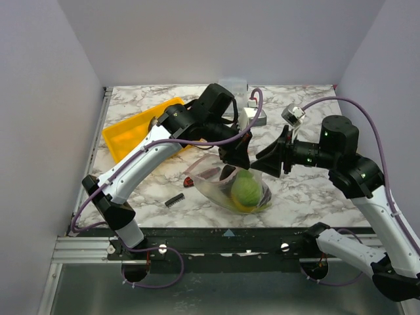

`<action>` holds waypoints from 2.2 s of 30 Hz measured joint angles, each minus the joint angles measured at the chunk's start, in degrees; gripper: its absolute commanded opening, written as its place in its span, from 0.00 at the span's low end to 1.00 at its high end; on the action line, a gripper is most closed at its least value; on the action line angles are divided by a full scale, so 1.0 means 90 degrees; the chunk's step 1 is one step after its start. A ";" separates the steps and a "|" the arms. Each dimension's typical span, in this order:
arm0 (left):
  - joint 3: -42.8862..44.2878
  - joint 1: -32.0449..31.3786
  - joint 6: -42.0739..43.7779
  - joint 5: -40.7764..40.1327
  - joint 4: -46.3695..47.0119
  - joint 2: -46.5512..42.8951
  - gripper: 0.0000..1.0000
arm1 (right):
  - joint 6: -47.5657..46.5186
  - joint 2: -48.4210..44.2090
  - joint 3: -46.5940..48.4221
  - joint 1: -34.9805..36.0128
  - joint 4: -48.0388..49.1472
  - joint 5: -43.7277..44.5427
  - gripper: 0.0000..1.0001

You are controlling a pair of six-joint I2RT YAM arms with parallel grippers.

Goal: Place the food in the zip-top bag and seal the zipper
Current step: Zip the zipper food storage bag at the center of the board.

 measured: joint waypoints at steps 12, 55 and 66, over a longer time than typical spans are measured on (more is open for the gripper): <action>-0.0063 0.0012 0.0202 -0.0010 -0.0005 -0.0097 0.00 | -0.0952 -0.0041 0.0197 0.0000 -0.0962 -0.0032 0.27; 0.0389 0.0090 0.0500 0.0476 0.0398 0.0058 0.45 | -0.1001 0.0202 -0.0032 0.0000 -0.0661 -0.0389 0.00; 0.0304 0.0095 0.0534 0.0612 0.0338 0.0124 0.33 | -0.0940 0.0168 -0.0049 0.0002 -0.0651 -0.0381 0.00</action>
